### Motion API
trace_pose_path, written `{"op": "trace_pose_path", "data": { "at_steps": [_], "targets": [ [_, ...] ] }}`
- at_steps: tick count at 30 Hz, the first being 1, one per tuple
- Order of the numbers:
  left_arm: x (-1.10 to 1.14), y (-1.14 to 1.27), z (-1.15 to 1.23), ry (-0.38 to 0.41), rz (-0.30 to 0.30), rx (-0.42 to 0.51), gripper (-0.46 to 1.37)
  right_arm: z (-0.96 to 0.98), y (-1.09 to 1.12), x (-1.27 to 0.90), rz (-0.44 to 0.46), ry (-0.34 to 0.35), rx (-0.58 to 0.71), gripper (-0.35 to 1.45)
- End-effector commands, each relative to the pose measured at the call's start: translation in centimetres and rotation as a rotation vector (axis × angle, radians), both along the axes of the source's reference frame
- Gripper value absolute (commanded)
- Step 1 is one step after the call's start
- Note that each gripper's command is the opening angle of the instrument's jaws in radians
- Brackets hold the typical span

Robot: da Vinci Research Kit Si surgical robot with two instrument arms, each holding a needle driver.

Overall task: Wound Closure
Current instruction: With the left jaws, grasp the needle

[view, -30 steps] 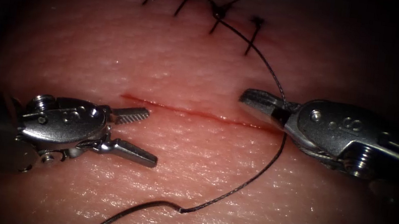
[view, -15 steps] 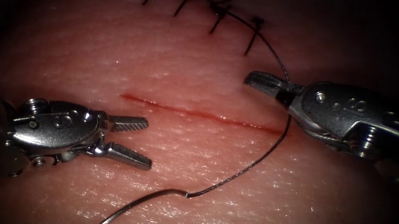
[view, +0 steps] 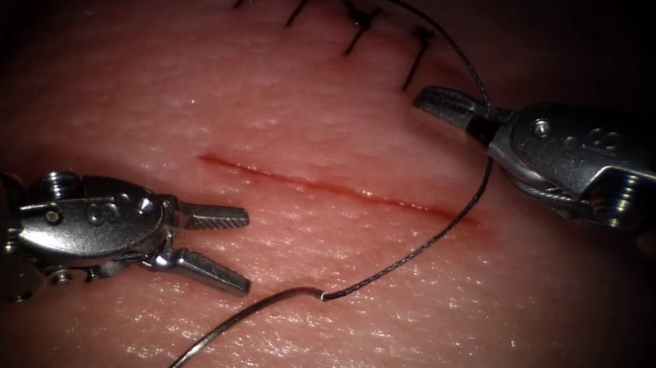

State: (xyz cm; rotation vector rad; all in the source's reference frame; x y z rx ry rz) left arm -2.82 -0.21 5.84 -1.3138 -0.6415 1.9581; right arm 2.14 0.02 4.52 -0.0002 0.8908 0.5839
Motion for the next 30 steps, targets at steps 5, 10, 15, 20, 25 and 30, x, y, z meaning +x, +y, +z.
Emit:
{"op": "trace_pose_path", "data": {
  "at_steps": [5, 10, 15, 20, 25, 30],
  "targets": [
    [-0.07, -0.05, -0.01, -0.028, 0.025, -0.009, 0.73, 0.01, 0.01, 0.0, 0.001, -0.001, -0.002, -0.35],
    [-0.1, -0.11, 0.02, -0.021, 0.057, -0.029, 0.85, -0.02, 0.04, 0.01, -0.002, 0.006, 0.004, -0.35],
    [-0.11, -0.14, 0.06, -0.005, 0.073, -0.04, 0.87, -0.06, 0.06, 0.01, -0.003, 0.01, 0.004, -0.35],
    [-0.19, -0.22, 0.15, 0.042, 0.115, -0.034, 0.87, -0.11, 0.08, 0.03, -0.003, 0.021, -0.003, -0.35],
    [-0.28, -0.27, 0.2, 0.039, 0.121, -0.023, 0.88, -0.12, 0.08, 0.05, -0.008, 0.023, -0.005, -0.35],
    [-0.35, -0.32, 0.27, 0.046, 0.13, -0.006, 0.85, -0.12, 0.07, 0.05, -0.008, 0.024, -0.005, -0.35]
  ]
}}
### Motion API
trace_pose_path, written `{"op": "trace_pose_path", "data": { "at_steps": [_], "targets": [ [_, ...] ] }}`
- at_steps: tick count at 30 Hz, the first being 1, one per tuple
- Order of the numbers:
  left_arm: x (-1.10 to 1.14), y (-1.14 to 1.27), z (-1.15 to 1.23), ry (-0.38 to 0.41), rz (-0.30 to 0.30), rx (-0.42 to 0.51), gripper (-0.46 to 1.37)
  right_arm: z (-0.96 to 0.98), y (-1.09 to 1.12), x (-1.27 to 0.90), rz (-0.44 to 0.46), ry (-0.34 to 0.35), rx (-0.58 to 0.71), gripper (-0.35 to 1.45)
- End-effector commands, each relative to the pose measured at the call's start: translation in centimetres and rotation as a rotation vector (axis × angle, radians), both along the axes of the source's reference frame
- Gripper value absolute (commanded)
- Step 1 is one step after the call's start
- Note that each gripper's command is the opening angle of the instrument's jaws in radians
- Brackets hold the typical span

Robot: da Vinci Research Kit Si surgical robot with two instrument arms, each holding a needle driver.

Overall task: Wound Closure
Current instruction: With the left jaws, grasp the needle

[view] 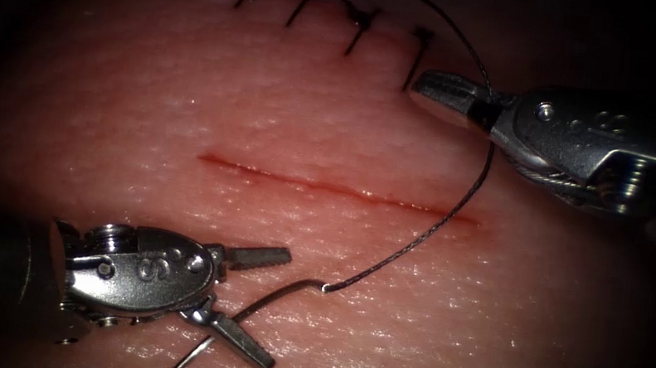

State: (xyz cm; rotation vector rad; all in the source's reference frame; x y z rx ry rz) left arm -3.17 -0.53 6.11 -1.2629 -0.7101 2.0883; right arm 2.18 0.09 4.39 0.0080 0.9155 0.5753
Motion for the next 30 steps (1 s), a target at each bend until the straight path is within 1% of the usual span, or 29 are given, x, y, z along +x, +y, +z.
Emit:
{"op": "trace_pose_path", "data": {
  "at_steps": [1, 4, 5, 6, 7, 11, 12, 13, 14, 15, 16, 17, 19, 22, 24, 30],
  "targets": [
    [-0.01, 0.0, 0.02, 0.015, 0.009, 0.008, 0.84, 0.0, -0.01, 0.0, 0.001, -0.001, -0.002, -0.35],
    [-0.01, 0.0, 0.07, 0.022, 0.006, 0.025, 0.84, 0.0, -0.02, 0.0, 0.0, 0.0, -0.002, -0.35],
    [0.0, 0.0, 0.09, 0.025, 0.001, 0.038, 0.78, 0.0, -0.03, 0.0, 0.0, 0.0, -0.002, -0.35],
    [0.0, 0.0, 0.1, 0.025, 0.001, 0.037, 0.77, 0.0, -0.03, 0.0, 0.0, 0.0, -0.002, -0.35],
    [0.0, 0.0, 0.13, 0.027, -0.002, 0.043, 0.67, -0.01, -0.04, 0.0, 0.0, 0.001, -0.002, -0.35],
    [0.0, -0.04, 0.2, 0.036, -0.017, 0.068, 0.51, -0.01, -0.06, 0.0, -0.001, 0.001, -0.002, -0.35],
    [0.0, -0.04, 0.22, 0.033, -0.014, 0.079, 0.49, -0.01, -0.06, -0.01, -0.001, 0.002, -0.002, -0.35],
    [0.0, -0.03, 0.23, 0.031, -0.01, 0.079, 0.55, -0.02, -0.06, -0.01, -0.001, 0.002, -0.002, -0.35],
    [0.0, -0.01, 0.24, 0.025, -0.004, 0.082, 0.52, -0.02, -0.06, -0.01, -0.001, 0.002, -0.002, -0.35],
    [0.0, 0.01, 0.24, 0.025, -0.005, 0.095, 0.45, -0.02, -0.07, -0.01, -0.001, 0.002, -0.002, -0.35],
    [0.01, 0.06, 0.25, 0.03, -0.016, 0.115, 0.25, -0.02, -0.07, -0.01, -0.002, 0.003, -0.002, -0.35],
    [0.01, 0.06, 0.25, 0.032, -0.019, 0.12, 0.23, -0.02, -0.07, -0.01, -0.002, 0.003, -0.002, -0.35],
    [0.02, 0.1, 0.25, 0.044, -0.042, 0.133, 0.05, -0.02, -0.07, -0.01, -0.002, 0.003, -0.002, -0.35],
    [0.05, 0.1, 0.25, 0.046, -0.046, 0.143, -0.09, -0.02, -0.08, -0.01, -0.002, 0.003, -0.002, -0.35],
    [0.05, 0.11, 0.25, 0.051, -0.054, 0.146, -0.1, -0.02, -0.08, -0.01, -0.002, 0.003, -0.002, -0.35],
    [0.07, 0.16, 0.22, 0.059, -0.083, 0.146, 0.02, -0.02, -0.09, -0.01, -0.003, 0.004, -0.004, -0.35]
  ]
}}
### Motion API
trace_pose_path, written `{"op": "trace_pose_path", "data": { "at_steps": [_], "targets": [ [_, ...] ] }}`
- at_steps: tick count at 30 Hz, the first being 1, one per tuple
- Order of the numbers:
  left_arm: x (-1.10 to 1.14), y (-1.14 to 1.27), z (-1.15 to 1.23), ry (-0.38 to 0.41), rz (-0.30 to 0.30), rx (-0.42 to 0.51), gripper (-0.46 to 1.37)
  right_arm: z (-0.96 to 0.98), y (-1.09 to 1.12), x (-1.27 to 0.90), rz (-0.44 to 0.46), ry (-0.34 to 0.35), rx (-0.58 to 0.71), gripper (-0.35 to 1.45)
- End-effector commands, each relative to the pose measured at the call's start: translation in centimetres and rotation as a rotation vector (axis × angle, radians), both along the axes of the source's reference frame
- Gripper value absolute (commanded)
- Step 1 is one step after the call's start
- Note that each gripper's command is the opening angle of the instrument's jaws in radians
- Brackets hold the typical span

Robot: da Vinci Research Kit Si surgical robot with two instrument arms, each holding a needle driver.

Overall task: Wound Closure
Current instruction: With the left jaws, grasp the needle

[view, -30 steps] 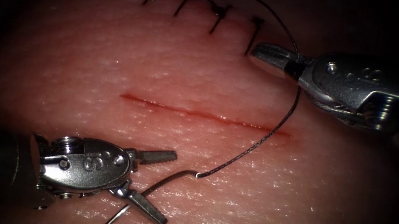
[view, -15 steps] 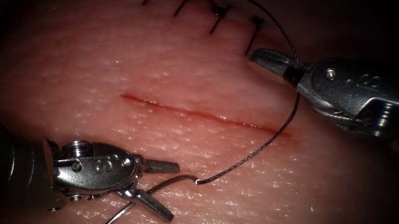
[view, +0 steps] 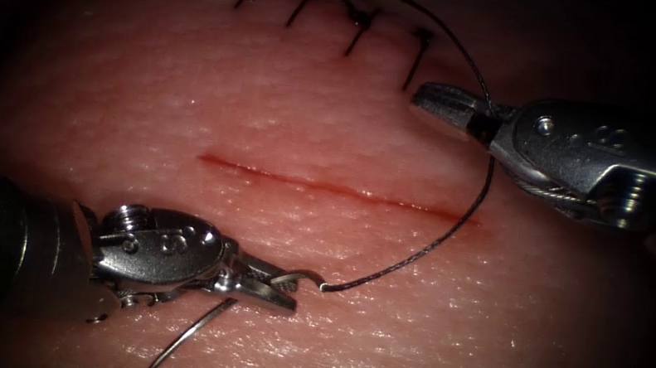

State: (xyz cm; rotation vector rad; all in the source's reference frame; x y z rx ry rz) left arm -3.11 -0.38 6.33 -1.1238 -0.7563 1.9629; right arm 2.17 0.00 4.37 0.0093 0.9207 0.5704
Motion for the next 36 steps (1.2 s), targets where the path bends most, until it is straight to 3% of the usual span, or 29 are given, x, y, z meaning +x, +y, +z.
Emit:
{"op": "trace_pose_path", "data": {
  "at_steps": [1, 4, 5, 8, 10, 20, 26, 28, 29, 31, 36],
  "targets": [
    [0.01, 0.0, 0.0, -0.001, -0.003, -0.002, 0.02, 0.01, 0.0, 0.0, 0.002, -0.001, -0.002, -0.35],
    [0.03, 0.01, -0.01, 0.001, -0.005, -0.003, 0.03, 0.01, -0.02, 0.0, 0.007, 0.003, -0.001, 0.27],
    [0.03, 0.01, -0.01, 0.001, -0.005, -0.003, 0.03, 0.02, -0.02, 0.0, 0.007, 0.003, -0.001, 0.34],
    [0.05, 0.02, -0.01, 0.0, -0.017, -0.006, 0.04, 0.02, -0.02, 0.0, 0.011, 0.004, 0.001, 0.95],
    [0.06, 0.03, -0.02, 0.0, -0.021, -0.008, 0.05, 0.03, -0.03, 0.0, 0.011, 0.004, 0.001, 1.1],
    [0.21, 0.09, -0.04, 0.002, -0.059, -0.019, 0.07, 0.03, -0.06, -0.01, 0.009, 0.007, -0.002, 1.28],
    [0.39, 0.16, -0.08, -0.002, -0.099, -0.019, 0.01, 0.04, -0.15, -0.05, -0.027, 0.051, 0.0, 1.33],
    [0.44, 0.18, -0.1, -0.001, -0.112, -0.017, -0.07, 0.04, -0.17, -0.06, -0.036, 0.06, 0.0, 1.33],
    [0.48, 0.18, -0.1, -0.003, -0.109, -0.014, -0.3, 0.03, -0.18, -0.07, -0.04, 0.063, 0.0, 1.32],
    [0.5, 0.16, -0.1, -0.015, -0.099, -0.009, -0.35, 0.03, -0.18, -0.08, -0.041, 0.064, 0.001, 1.3],
    [0.5, 0.14, -0.11, -0.015, -0.098, -0.008, 0.0, 0.03, -0.15, -0.08, -0.04, 0.062, 0.003, 1.26]
  ]
}}
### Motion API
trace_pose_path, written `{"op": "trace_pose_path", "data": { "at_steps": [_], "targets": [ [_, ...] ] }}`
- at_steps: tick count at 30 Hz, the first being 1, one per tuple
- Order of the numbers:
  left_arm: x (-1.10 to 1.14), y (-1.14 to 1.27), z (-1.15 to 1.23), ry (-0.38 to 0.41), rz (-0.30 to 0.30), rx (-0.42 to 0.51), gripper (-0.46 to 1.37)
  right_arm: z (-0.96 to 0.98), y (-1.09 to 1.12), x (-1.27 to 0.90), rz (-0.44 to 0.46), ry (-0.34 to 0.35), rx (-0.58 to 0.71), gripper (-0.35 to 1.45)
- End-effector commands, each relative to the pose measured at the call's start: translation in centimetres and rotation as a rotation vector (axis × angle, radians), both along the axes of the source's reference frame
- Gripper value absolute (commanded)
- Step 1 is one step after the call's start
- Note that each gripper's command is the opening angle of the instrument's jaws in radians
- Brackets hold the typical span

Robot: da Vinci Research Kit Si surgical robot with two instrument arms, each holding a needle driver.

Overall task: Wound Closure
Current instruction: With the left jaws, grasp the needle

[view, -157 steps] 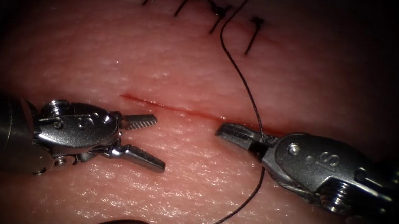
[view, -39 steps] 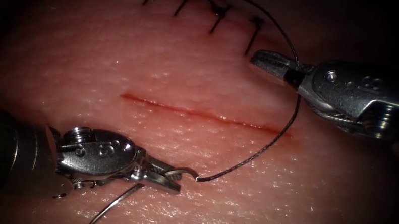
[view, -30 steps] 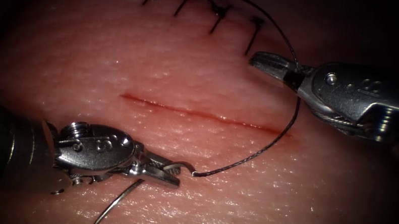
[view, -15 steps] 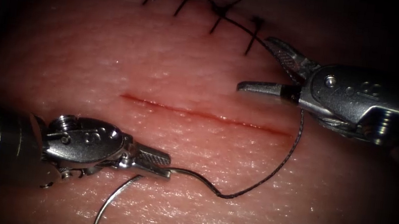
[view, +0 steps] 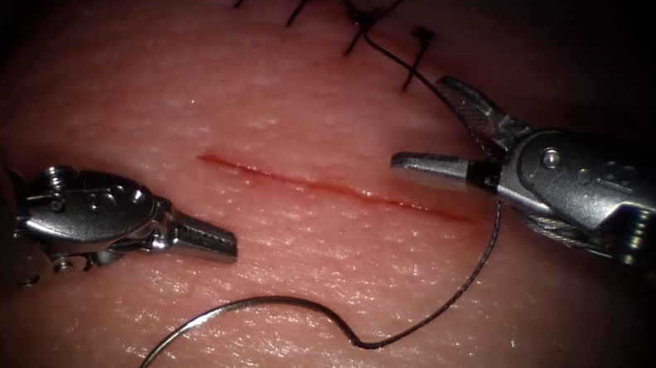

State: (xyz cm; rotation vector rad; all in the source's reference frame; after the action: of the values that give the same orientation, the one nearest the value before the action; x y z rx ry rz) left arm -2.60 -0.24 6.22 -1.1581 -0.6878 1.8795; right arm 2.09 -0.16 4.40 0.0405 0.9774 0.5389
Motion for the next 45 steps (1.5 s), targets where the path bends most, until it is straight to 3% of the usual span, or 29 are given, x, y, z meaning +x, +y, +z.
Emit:
{"op": "trace_pose_path", "data": {
  "at_steps": [1, 4, 8, 11, 14, 19, 22, 24, 28, 34, 39, 40, 45],
  "targets": [
    [-0.01, 0.0, 0.0, -0.001, -0.001, 0.0, 0.09, 0.0, 0.01, 0.0, -0.005, 0.002, 0.005, 1.26],
    [-0.05, -0.03, -0.02, 0.002, -0.01, 0.013, 0.31, 0.0, 0.03, 0.01, -0.005, 0.002, 0.005, 1.26],
    [-0.13, -0.07, -0.06, -0.023, 0.024, 0.028, 1.09, 0.01, 0.04, 0.01, -0.004, 0.001, 0.005, 1.25],
    [-0.21, -0.11, -0.08, -0.026, 0.056, -0.008, 1.26, 0.01, 0.05, 0.02, -0.003, 0.001, 0.005, 1.25],
    [-0.28, -0.15, -0.08, -0.006, 0.084, -0.032, 1.28, 0.01, 0.05, 0.02, -0.003, 0.0, 0.006, 1.25],
    [-0.4, -0.25, -0.02, 0.071, 0.148, -0.036, 1.1, -0.01, 0.07, 0.05, 0.001, -0.003, 0.01, 1.24],
    [-0.47, -0.29, 0.04, 0.084, 0.175, -0.032, 1.11, -0.02, 0.09, 0.08, 0.004, -0.005, 0.013, 1.24],
    [-0.52, -0.3, 0.07, 0.082, 0.177, -0.037, 1.07, -0.03, 0.1, 0.11, 0.006, -0.005, 0.016, 1.24],
    [-0.57, -0.32, 0.12, 0.081, 0.18, -0.045, 0.8, -0.04, 0.1, 0.14, 0.008, -0.005, 0.018, 1.24],
    [-0.64, -0.4, 0.23, 0.123, 0.207, -0.055, 0.64, -0.04, 0.09, 0.16, 0.008, -0.002, 0.019, 1.24],
    [-0.65, -0.4, 0.29, 0.123, 0.231, -0.04, -0.05, -0.05, 0.08, 0.16, 0.007, 0.0, 0.019, 1.24],
    [-0.64, -0.36, 0.29, 0.119, 0.232, -0.027, -0.35, -0.05, 0.07, 0.16, 0.006, 0.0, 0.019, 1.24],
    [-0.62, -0.26, 0.22, 0.138, 0.201, -0.007, -0.35, -0.05, 0.07, 0.15, 0.005, 0.001, 0.02, 1.23]
  ]
}}
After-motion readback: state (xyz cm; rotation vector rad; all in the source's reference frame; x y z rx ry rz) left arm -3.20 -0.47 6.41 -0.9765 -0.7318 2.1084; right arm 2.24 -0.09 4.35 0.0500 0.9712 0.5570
